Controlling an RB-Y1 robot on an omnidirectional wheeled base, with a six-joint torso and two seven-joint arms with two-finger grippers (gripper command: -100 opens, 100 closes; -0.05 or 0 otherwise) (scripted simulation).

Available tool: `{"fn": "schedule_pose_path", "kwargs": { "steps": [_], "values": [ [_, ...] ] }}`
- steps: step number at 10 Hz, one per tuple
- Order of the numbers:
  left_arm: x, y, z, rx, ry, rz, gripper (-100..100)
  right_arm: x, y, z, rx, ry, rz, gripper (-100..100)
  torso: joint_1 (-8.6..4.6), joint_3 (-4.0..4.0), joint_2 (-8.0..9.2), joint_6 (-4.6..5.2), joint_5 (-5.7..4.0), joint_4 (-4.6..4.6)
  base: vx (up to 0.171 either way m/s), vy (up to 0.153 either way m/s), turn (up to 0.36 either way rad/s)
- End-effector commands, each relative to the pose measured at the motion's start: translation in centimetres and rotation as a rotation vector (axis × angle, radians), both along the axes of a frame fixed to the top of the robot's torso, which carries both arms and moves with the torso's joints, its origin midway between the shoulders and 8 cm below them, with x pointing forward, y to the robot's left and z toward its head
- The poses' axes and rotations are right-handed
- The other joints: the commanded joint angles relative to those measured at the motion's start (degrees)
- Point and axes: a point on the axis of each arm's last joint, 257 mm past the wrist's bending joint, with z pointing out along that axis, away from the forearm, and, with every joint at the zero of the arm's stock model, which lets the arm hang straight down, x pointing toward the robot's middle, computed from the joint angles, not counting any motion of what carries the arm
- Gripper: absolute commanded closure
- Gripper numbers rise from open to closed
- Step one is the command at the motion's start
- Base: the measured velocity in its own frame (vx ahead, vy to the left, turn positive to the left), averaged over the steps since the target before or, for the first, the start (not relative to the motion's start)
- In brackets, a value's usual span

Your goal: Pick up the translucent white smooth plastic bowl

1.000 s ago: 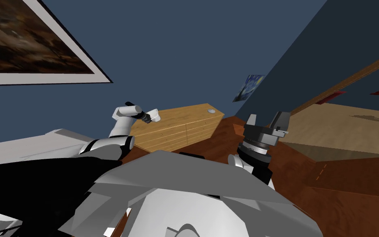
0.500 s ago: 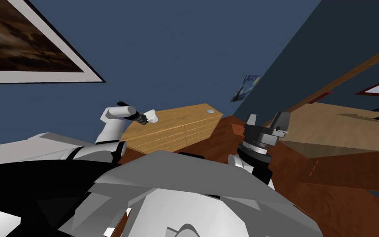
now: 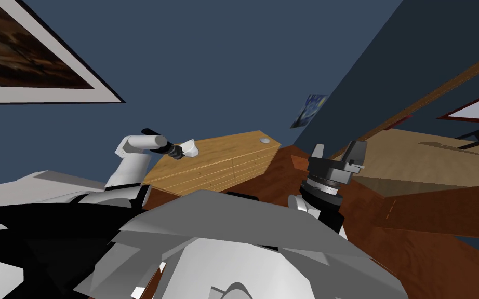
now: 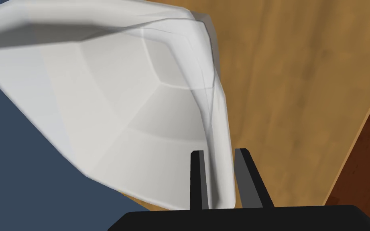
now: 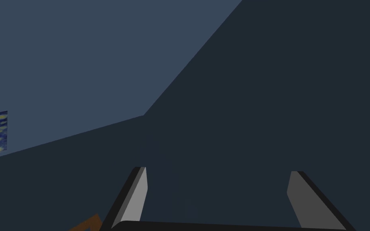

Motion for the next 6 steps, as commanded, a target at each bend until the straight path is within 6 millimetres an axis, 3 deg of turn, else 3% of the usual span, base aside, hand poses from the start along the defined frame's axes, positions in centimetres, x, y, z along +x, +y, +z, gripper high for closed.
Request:
{"fn": "schedule_pose_path", "kwargs": {
  "steps": [1, 3, 4, 6],
  "values": [
    [-1.3, -0.2, 0.3, -0.001, 0.013, -0.003, 100, 0.0, 0.0, 0.0, 0.0, 0.0, 0.0, 0, 0.0, 0.0, 0.0, 0.0, 0.0, 0.0, 0.065, 0.003, -0.074],
    [-1.9, -0.7, 0.6, 0.033, 0.018, -0.033, 100, 0.0, 0.0, 0.0, 0.0, 0.0, 0.0, 0, -0.07, -0.02, 0.0, -0.05, -0.01, -0.02, 0.027, -0.009, 0.004],
    [-3.4, -0.7, 1.4, 0.013, 0.035, -0.014, 100, 0.0, 0.0, 0.0, 0.0, 0.0, 0.0, 0, -0.11, 0.05, 0.08, -0.02, -0.08, 0.02, 0.048, -0.013, -0.111],
    [-4.5, -1.4, 1.0, 0.039, 0.057, -0.046, 100, 0.0, 0.0, 0.0, 0.0, 0.0, 0.0, 0, -0.25, 0.02, 0.0, 0.04, -0.17, 0.05, 0.046, -0.004, -0.047]
  ]
}}
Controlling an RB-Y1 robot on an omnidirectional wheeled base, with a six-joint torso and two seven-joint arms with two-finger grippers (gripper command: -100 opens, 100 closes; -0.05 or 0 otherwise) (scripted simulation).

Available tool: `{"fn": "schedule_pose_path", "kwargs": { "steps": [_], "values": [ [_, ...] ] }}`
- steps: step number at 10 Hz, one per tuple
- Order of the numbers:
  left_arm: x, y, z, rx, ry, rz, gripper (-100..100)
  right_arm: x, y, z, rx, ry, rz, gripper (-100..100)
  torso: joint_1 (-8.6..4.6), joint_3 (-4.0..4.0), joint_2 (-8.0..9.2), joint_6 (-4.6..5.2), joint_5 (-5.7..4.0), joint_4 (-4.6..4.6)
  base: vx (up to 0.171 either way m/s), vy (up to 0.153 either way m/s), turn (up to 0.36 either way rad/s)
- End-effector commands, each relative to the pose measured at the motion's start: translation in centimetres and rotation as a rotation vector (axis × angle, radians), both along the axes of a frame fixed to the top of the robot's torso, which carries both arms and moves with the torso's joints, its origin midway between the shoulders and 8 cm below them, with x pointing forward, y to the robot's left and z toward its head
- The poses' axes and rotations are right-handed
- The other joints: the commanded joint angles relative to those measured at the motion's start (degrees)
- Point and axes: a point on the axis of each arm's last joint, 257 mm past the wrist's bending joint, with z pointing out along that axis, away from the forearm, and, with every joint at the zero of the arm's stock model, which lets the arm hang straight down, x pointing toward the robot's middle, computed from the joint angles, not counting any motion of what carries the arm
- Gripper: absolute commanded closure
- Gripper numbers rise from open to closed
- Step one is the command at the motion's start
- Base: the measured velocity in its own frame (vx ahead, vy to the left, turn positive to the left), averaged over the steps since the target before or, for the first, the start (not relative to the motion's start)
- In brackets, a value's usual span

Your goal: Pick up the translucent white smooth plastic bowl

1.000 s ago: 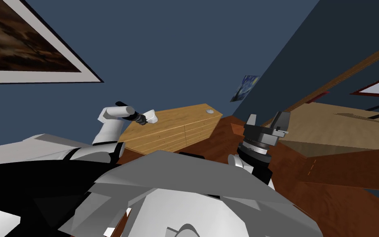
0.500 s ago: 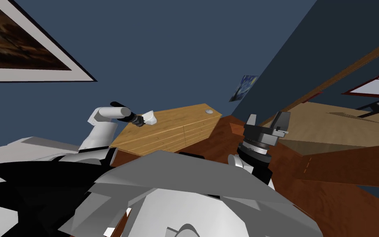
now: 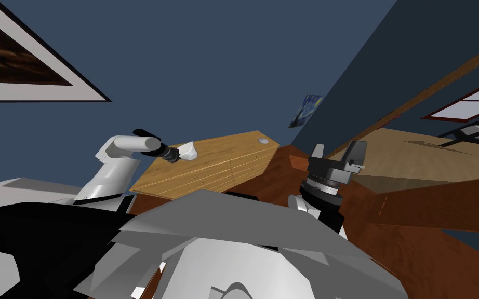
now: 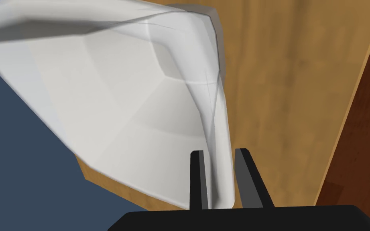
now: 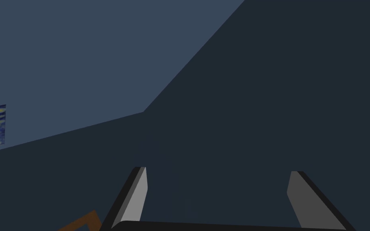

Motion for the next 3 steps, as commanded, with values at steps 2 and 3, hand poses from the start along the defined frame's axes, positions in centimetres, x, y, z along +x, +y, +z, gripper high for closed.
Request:
{"fn": "schedule_pose_path", "kwargs": {
  "steps": [2, 3],
  "values": [
    [-0.31, -0.27, -0.02, 0.014, 0.006, -0.017, 100, 0.0, 0.0, 0.0, 0.0, 0.0, 0.0, 0, -0.01, 0.06, 0.08, 0.02, -0.05, 0.04, 0.006, -0.001, 0.011],
    [-0.35, -0.31, -0.06, 0.015, 0.007, -0.019, 0, 0.0, 0.0, 0.0, 0.0, 0.0, 0.0, 0, -0.03, 0.09, 0.13, 0.04, -0.08, 0.07, 0.0, 0.0, 0.0]
  ]
}}
